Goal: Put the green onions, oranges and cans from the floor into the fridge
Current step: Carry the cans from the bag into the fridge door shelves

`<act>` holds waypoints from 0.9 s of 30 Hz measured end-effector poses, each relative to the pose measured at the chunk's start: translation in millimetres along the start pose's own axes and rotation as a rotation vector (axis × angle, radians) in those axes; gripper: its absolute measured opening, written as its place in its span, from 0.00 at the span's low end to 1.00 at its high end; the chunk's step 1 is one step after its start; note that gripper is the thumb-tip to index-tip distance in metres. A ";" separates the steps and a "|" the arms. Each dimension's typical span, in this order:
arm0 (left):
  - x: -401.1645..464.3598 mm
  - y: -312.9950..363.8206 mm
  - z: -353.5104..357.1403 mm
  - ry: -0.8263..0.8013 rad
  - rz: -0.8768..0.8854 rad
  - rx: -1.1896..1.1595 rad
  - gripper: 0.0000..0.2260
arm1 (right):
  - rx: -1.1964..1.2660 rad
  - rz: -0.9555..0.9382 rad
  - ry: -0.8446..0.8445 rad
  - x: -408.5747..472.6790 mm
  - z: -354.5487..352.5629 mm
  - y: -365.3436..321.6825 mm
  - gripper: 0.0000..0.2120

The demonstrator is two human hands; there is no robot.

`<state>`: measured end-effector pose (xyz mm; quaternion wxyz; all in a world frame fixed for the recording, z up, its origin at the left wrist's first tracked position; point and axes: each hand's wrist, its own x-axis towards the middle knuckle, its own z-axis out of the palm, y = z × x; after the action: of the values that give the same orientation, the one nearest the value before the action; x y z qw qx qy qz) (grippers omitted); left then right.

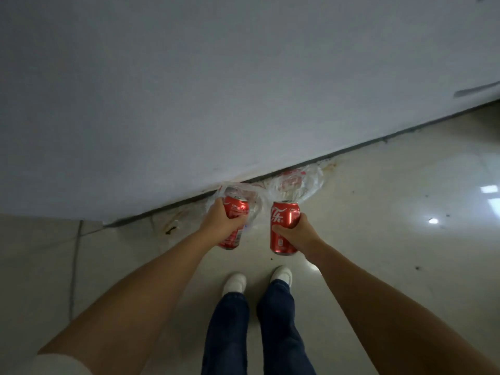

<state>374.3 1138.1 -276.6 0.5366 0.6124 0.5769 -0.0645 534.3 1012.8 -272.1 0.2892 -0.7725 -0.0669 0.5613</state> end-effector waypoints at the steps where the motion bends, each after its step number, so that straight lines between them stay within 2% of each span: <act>1: -8.2 17.2 -1.9 0.000 0.045 0.016 0.31 | 0.024 -0.018 0.038 -13.6 -11.8 -3.3 0.34; 9: -86.6 153.5 20.0 -0.199 0.440 0.191 0.26 | 0.386 -0.169 0.424 -139.8 -96.7 15.6 0.31; 16: -199.5 218.6 126.0 -0.463 0.764 0.423 0.23 | 0.687 -0.156 0.844 -282.7 -146.2 111.2 0.26; 21: -310.8 220.6 230.3 -0.681 0.927 0.489 0.23 | 0.882 -0.114 1.155 -385.7 -167.2 223.8 0.26; 27: -445.5 155.3 347.9 -0.923 0.999 0.583 0.23 | 1.026 0.016 1.382 -492.3 -143.3 375.1 0.25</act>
<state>537.4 637.2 -19.7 0.5056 0.8302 -0.0955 -0.2144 403.4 439.8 -31.0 0.5744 -0.7151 0.3917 -0.0719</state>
